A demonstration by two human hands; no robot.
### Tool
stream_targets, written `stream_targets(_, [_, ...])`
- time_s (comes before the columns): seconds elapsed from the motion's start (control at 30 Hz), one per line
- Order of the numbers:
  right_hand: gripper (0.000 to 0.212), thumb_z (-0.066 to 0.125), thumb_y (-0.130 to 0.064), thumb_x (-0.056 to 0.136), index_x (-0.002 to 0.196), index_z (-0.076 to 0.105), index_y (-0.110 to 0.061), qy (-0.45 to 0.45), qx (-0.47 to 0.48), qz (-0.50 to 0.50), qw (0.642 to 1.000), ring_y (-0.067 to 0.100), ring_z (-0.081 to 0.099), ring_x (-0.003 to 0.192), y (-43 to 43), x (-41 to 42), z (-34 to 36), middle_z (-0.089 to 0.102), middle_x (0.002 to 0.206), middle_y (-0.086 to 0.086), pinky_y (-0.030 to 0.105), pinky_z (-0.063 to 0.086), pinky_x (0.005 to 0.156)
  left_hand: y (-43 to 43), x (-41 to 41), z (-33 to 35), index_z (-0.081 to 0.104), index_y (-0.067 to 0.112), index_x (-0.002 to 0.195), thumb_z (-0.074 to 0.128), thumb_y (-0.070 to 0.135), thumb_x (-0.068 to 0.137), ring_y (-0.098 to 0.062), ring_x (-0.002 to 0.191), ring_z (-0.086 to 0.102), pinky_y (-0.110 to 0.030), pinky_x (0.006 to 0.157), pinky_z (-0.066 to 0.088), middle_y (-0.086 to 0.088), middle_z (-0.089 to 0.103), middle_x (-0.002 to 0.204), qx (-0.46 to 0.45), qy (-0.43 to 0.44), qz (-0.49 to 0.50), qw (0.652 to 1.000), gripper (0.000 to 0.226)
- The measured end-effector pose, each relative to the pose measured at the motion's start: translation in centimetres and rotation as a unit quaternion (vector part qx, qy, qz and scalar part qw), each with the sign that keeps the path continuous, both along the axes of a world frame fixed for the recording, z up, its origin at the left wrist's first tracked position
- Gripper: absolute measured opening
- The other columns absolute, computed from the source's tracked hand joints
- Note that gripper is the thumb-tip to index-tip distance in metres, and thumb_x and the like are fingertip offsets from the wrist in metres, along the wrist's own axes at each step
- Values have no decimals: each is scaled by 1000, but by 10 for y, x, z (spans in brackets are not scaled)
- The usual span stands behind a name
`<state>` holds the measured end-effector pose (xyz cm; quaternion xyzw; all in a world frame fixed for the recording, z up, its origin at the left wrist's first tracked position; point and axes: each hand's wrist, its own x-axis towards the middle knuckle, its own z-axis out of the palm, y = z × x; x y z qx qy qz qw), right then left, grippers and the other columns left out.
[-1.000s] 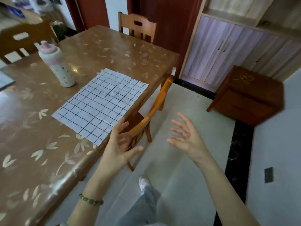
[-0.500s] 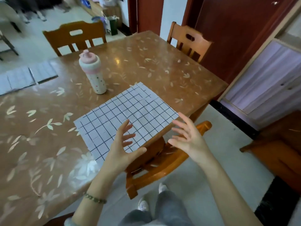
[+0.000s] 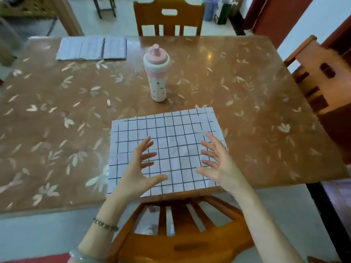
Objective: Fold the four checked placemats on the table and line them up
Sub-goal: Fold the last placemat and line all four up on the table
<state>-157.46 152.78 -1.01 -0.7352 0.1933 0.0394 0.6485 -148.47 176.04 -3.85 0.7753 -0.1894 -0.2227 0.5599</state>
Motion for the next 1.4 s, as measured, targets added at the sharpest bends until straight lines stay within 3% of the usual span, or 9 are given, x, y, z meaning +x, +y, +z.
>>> stream_targets(0.2, [86,74,-3,77,135,30,-49,11,-4,70,997,-1,49,120,-33,30,-21,45,134,-21,24,46,95,-19,7,-7,19,49,144,80,47,59,-1,124,49,-22,97,47,25,34,143,11,-1,59,998,105])
stream_targets(0.57, [82,73,-4,79,133,30,-47,34,1,104,994,1,49,120,-60,82,-63,45,134,-18,23,47,95,-13,52,-46,23,42,145,86,38,67,-2,124,49,-23,95,45,22,36,143,45,22,103,993,100])
stream_targets(0.7, [69,70,1,80,131,41,-36,33,-43,44,998,10,52,116,-92,124,-88,51,125,-11,21,45,89,8,103,-67,31,24,147,71,32,81,-8,126,43,-25,101,36,9,40,144,131,7,172,976,77])
stream_targets(0.83, [53,69,-2,80,129,54,-18,49,-163,-21,985,19,53,114,-134,174,-118,55,125,-1,24,40,87,29,166,-94,38,8,143,61,30,92,-26,133,40,-42,109,34,-10,43,145,260,-39,238,935,59])
stream_targets(1.0, [49,68,-12,78,125,57,-15,102,-309,-18,945,25,55,110,-168,209,-148,56,119,7,40,45,96,34,217,-119,42,1,139,56,20,93,-35,133,34,-46,111,28,-19,43,142,348,-68,182,917,52])
stream_targets(1.1, [47,67,-12,79,124,58,-14,111,-345,22,932,26,53,110,-176,219,-156,55,119,9,36,43,94,37,232,-130,46,2,136,52,9,90,-36,131,34,-45,110,27,-18,43,141,380,-75,117,915,46])
stream_targets(1.23, [50,68,-12,78,126,58,-14,117,-400,81,906,31,49,111,-182,228,-163,51,117,13,42,41,98,43,237,-136,52,6,131,60,11,87,-37,125,37,-45,107,31,-16,46,135,409,-93,76,905,45])
stream_targets(1.3, [46,68,-11,77,122,60,-15,120,-411,90,899,29,50,102,-183,230,-165,52,106,10,37,43,88,45,239,-136,55,8,129,66,13,85,-36,119,41,-44,103,35,-15,48,127,408,-94,73,905,45])
stream_targets(1.4, [30,67,-10,75,104,62,-14,139,-410,101,896,25,50,87,-182,235,-162,49,84,0,31,36,66,47,244,-133,59,10,118,71,16,81,-29,99,53,-38,85,43,-11,56,108,401,-97,72,908,39])
